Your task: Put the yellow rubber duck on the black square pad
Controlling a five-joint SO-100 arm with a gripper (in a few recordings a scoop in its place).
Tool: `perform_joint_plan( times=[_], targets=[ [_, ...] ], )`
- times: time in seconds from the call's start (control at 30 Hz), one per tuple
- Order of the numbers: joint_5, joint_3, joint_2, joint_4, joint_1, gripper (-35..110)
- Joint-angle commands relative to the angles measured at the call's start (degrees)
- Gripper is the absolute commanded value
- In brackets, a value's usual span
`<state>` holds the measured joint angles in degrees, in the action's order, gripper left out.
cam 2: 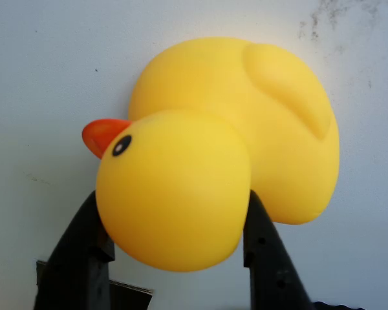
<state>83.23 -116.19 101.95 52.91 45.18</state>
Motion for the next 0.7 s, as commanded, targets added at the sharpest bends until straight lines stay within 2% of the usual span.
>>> perform_joint_plan(
  times=[0.0, 0.2, 0.27, 0.33, 0.5, 0.67],
  targets=[
    [0.4, -0.4, 13.2, -0.2, -0.8, 10],
    [0.1, -0.7, 23.8, 0.0, -0.8, 10],
    [-2.7, -0.6, 27.2, 1.2, -0.8, 10],
    [-7.0, -0.1, 30.1, 4.0, -2.7, 10],
    [-21.5, 0.0, 36.7, 10.8, -15.2, 10],
    [-37.7, 0.1, 39.6, 11.8, -28.7, 10]
  ],
)
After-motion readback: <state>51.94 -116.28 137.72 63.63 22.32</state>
